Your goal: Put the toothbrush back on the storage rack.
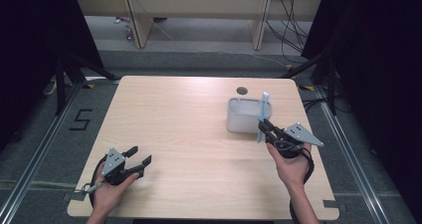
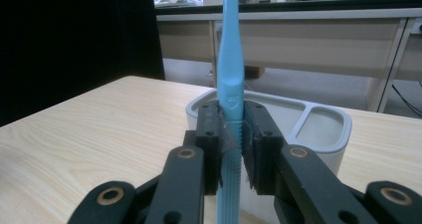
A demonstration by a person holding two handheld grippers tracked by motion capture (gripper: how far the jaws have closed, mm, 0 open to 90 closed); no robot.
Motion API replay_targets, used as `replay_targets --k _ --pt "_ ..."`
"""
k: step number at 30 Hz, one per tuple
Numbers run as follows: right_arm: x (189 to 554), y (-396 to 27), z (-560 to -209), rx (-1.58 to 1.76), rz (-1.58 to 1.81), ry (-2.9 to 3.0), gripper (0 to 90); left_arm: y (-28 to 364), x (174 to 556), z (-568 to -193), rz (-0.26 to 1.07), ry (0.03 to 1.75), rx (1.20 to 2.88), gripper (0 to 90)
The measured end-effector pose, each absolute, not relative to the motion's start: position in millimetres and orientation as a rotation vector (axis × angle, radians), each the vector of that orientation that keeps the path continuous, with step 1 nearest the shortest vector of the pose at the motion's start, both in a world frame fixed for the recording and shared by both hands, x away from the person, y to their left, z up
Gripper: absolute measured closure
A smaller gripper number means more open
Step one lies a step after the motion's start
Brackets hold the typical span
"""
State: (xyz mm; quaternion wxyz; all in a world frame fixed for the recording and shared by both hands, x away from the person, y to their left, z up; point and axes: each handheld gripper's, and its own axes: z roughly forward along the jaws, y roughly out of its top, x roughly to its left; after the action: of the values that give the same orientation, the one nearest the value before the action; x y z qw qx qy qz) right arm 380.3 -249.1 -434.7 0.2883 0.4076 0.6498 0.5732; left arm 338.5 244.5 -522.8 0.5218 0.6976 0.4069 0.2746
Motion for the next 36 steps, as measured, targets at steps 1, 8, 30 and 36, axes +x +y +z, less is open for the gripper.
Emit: replay_targets --k 1,8,30,36 --pt "380.5 -249.6 -434.0 1.085 1.525 1.727 79.0 244.5 338.4 -522.7 0.658 0.975 1.672 33.8" --pt "381.6 -253.3 -430.7 1.074 1.505 1.709 79.0 244.6 338.4 -522.8 0.656 0.974 1.671 33.8" --pt "386.9 -254.9 -420.3 1.082 1.535 1.639 79.0 244.6 338.3 -522.8 0.658 0.975 1.669 33.8" --pt "388.7 -256.7 -416.8 1.082 1.515 1.637 79.0 244.7 338.3 -522.8 0.658 0.975 1.669 33.8"
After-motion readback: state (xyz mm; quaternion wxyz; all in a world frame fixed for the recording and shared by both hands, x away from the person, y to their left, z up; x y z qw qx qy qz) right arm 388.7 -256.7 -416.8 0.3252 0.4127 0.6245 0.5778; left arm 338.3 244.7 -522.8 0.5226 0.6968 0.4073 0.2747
